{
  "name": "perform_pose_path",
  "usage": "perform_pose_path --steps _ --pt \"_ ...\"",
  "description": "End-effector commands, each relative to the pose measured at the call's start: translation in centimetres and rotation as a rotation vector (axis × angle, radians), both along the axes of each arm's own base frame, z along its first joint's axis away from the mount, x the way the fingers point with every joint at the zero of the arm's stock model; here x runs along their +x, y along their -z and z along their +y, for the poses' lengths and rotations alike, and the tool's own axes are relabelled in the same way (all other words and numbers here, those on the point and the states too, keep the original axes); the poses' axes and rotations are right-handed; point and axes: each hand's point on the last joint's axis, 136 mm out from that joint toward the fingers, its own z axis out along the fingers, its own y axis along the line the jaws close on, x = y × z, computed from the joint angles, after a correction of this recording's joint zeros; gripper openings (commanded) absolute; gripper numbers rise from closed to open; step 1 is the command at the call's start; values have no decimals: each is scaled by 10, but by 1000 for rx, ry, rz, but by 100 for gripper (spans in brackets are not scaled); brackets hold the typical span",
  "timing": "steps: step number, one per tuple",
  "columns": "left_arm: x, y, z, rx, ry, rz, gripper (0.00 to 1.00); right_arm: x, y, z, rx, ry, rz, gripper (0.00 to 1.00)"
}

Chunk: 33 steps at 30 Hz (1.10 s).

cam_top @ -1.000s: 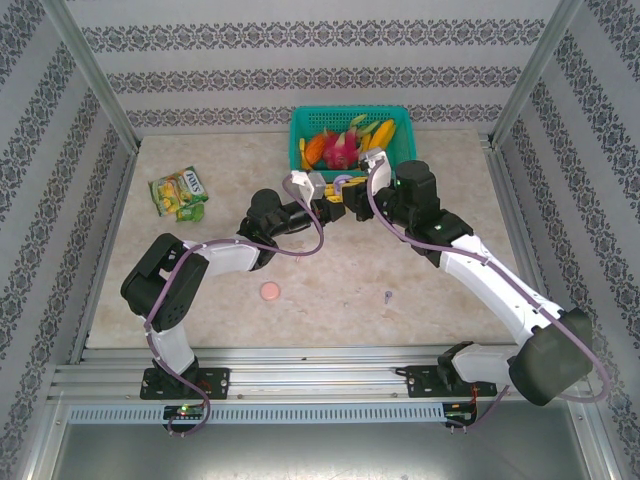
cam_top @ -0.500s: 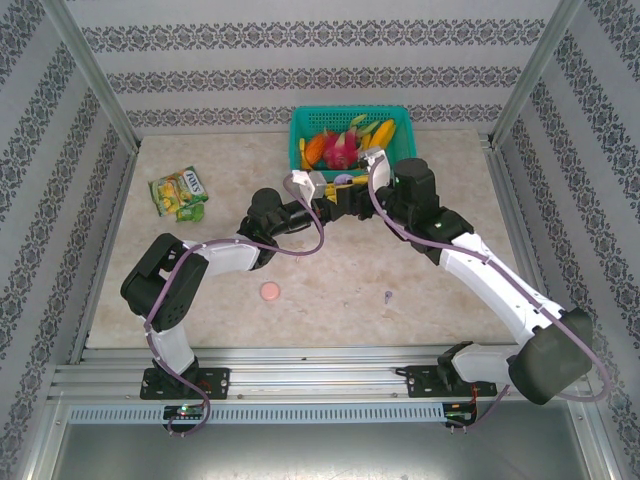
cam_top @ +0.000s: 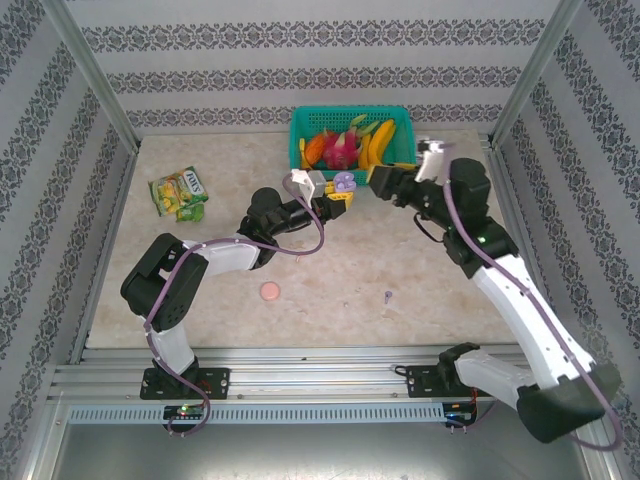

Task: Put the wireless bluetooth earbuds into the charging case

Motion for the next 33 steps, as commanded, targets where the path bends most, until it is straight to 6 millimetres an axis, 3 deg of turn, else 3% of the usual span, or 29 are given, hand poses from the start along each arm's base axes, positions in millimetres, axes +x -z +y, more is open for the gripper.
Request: perform_pose_path --steps 1,4,9,14,21,33 --pt "-4 -9 0 -9 -14 -81 0 -5 70 -40 21 209 281 61" --pt "-2 -8 3 -6 -21 -86 0 -20 135 -63 -50 318 479 61" --pt "-2 -8 7 -7 -27 -92 0 -58 228 -76 -148 391 756 59" --pt "-3 -7 10 -4 -34 -95 0 -90 285 -73 -223 420 900 59" --pt "-4 -7 13 -13 -37 -89 0 -109 329 -54 -385 403 1010 57" --pt "-5 -8 15 -17 -40 -89 0 -94 342 -41 -484 414 1017 47"
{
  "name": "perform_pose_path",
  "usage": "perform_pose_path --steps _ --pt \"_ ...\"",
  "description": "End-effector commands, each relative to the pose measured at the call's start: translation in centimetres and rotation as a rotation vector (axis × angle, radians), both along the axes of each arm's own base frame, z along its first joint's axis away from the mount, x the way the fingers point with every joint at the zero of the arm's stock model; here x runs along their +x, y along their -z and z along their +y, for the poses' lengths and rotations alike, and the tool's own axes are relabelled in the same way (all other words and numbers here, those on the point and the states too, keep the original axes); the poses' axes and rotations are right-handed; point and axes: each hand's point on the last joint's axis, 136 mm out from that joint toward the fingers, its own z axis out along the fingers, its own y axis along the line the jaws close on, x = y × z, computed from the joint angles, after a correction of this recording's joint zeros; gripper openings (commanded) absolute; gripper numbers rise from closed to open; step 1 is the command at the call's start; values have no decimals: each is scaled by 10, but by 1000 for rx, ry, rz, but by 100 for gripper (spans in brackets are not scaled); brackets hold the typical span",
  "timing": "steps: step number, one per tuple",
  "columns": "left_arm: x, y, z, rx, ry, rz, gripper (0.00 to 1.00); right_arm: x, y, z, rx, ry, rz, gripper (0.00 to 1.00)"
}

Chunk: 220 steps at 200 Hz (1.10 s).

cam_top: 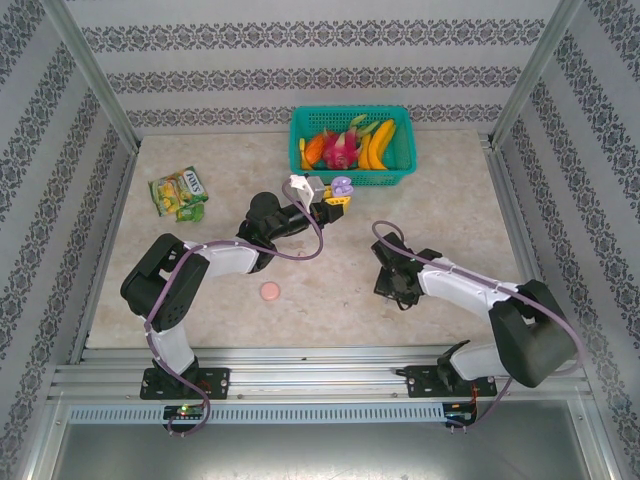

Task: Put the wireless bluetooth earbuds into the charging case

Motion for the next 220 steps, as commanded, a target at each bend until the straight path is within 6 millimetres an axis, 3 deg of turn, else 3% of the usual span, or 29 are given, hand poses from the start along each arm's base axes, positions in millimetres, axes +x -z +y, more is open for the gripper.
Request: perform_pose_path --steps 1,108,220 --pt "-3 -22 10 -43 -13 -74 0 8 -1 2 -29 9 -24 46" --pt "-1 -18 14 -54 -22 -62 0 2 10 6 -61 -8 12 42" --pt "1 -18 16 -63 -24 -57 0 -7 6 8 -50 -19 6 41"
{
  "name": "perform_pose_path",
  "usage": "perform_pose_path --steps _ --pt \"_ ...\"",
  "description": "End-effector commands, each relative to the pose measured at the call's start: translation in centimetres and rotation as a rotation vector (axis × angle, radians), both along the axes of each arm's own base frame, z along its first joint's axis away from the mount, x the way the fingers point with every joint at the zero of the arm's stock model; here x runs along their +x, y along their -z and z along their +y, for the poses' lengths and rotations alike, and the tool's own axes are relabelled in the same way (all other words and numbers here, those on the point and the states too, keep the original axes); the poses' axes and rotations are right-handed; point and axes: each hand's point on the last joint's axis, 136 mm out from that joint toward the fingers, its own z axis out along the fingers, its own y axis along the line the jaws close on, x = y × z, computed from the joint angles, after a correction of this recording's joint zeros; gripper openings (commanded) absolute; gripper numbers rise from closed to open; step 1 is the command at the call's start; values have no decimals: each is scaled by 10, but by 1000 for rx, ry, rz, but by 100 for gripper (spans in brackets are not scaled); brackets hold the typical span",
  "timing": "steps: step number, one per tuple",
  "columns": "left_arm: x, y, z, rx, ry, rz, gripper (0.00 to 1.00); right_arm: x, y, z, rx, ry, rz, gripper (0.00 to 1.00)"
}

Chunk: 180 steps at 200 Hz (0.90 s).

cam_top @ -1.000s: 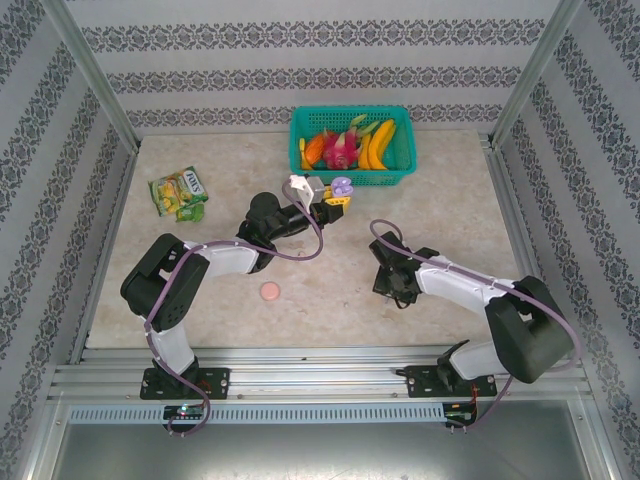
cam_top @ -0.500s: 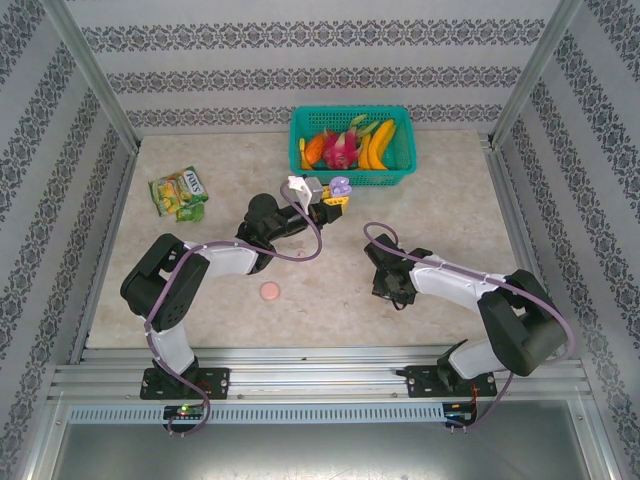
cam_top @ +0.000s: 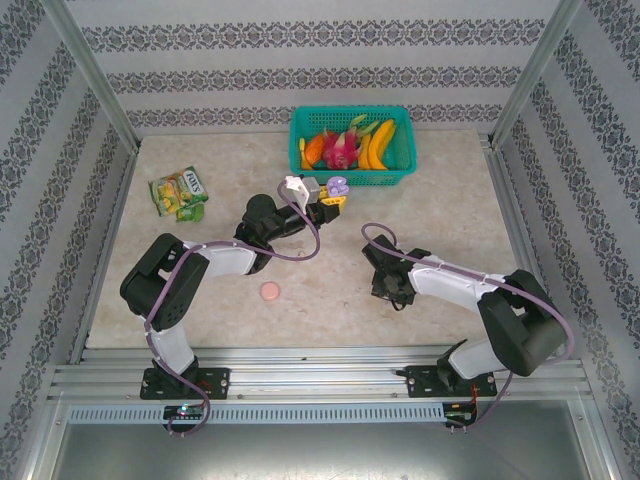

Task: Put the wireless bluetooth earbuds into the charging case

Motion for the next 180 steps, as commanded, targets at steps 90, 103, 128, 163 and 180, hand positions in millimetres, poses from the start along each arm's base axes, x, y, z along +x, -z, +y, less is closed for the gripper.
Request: perform_pose_path --steps 90,103,128,163,180 --pt "-3 -22 6 -53 -2 -51 0 -10 8 -5 -33 9 24 39" --pt "-3 -22 6 -53 -4 -51 0 -11 10 -6 -36 10 28 38" --pt "-3 -22 6 -54 -5 -52 0 -13 12 -7 -37 9 35 37" --pt "-2 -22 6 -54 -5 -52 0 -13 12 -7 -42 4 34 34" --pt "-2 -22 6 -55 -5 -51 0 -13 12 -7 -45 0 35 32"
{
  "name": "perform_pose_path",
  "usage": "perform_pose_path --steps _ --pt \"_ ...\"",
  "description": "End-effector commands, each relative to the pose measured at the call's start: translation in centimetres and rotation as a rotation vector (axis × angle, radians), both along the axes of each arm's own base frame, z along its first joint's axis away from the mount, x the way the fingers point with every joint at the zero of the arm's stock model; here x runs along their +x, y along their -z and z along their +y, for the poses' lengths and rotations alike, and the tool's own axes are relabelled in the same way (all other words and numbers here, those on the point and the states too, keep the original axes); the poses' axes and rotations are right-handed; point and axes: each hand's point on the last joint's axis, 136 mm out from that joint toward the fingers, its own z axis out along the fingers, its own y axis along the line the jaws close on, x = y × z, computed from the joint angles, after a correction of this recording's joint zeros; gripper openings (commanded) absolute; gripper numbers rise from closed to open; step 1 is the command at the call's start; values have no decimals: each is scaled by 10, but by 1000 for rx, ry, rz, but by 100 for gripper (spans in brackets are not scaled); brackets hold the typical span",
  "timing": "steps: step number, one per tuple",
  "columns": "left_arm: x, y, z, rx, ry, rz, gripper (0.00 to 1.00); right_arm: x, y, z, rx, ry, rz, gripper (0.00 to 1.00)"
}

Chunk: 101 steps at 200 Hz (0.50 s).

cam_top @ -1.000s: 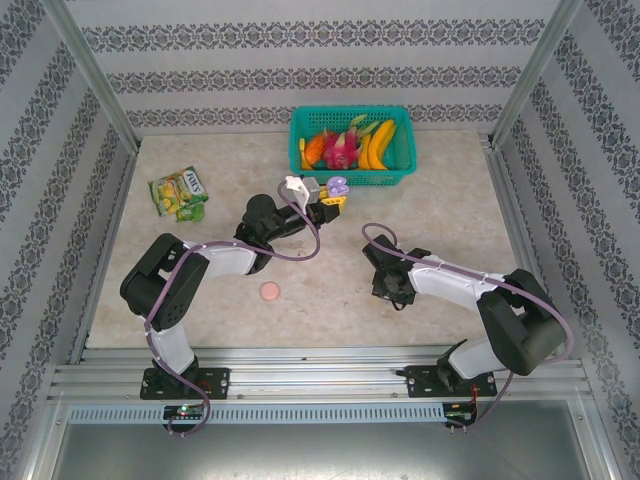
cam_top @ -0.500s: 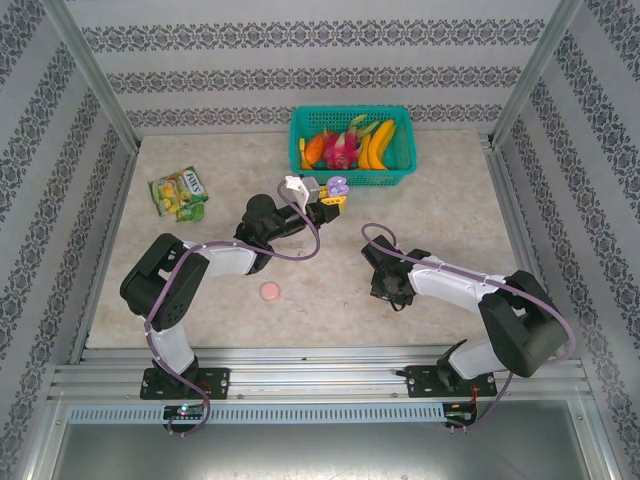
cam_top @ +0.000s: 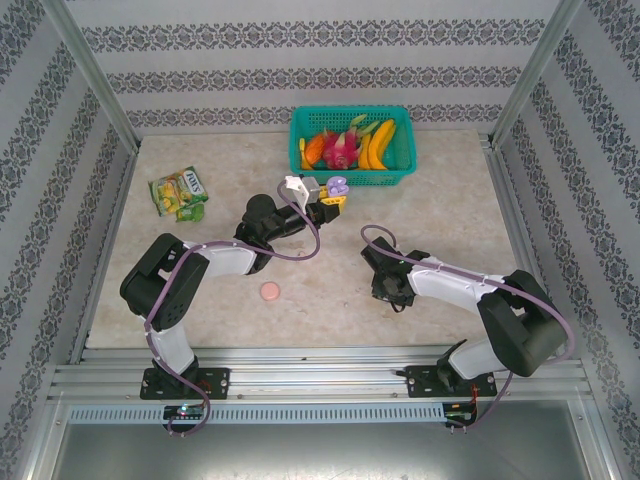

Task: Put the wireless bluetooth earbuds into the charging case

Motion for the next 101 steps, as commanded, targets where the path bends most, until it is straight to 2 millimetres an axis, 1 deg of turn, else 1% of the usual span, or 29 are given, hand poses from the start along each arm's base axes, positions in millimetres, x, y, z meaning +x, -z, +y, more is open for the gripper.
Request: perform_pose_path --steps 1,28,44,63,101 --pt "-2 -21 6 -51 -5 -57 0 -10 9 -5 -32 -7 35 32" --pt "-2 -21 6 -52 -9 -56 0 -9 8 -4 -28 -10 31 29" --pt "-2 -22 6 -52 -8 -57 0 -9 7 -2 -21 -15 27 25" --pt "-2 -22 6 -53 -6 -55 0 -7 4 1 -9 -18 14 22" --pt "-1 -22 6 -53 -7 -53 0 1 -10 4 28 -10 -48 22"
